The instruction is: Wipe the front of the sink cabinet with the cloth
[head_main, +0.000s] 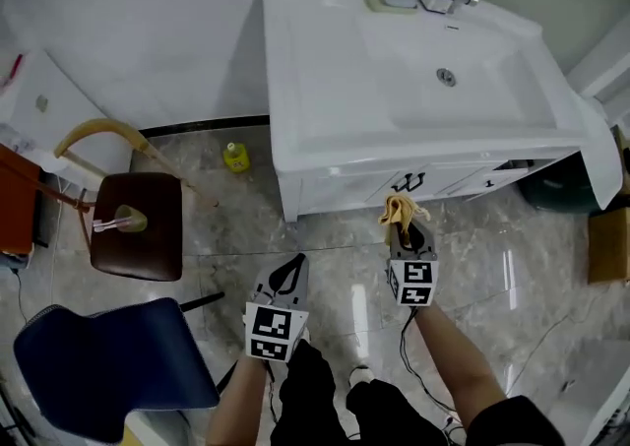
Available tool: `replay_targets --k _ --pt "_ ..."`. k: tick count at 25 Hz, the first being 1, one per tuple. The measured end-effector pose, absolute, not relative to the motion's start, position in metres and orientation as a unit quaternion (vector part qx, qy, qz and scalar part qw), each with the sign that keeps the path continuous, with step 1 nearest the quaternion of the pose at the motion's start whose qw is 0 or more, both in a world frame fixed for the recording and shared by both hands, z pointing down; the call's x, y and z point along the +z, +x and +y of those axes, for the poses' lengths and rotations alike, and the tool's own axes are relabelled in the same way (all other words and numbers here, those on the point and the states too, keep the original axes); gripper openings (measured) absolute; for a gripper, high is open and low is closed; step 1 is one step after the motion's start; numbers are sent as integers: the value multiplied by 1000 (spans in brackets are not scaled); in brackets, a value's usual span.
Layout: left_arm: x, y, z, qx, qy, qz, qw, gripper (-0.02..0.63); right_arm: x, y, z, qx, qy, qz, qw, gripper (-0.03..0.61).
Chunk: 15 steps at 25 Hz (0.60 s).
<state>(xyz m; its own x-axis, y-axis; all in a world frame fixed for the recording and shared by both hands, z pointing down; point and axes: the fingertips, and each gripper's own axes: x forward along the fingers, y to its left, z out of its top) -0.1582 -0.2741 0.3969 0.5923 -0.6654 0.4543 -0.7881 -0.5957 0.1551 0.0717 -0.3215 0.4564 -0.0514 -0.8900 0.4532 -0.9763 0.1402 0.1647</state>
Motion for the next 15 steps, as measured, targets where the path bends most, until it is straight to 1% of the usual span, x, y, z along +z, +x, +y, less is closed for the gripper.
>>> replay_targets --k 3,6,11,15 --pt "350 -158 -275 172 878 -401 199 15 409 65 -309 96 636 -720 260 78" --pt "304 -162 -285 169 879 -393 212 15 361 58 -305 101 647 -710 259 78" --pt "234 -166 -310 162 886 -389 192 15 282 43 -322 93 673 -704 206 78" --pt "205 -164 -297 170 884 -396 182 15 232 47 -312 99 676 -712 164 78"
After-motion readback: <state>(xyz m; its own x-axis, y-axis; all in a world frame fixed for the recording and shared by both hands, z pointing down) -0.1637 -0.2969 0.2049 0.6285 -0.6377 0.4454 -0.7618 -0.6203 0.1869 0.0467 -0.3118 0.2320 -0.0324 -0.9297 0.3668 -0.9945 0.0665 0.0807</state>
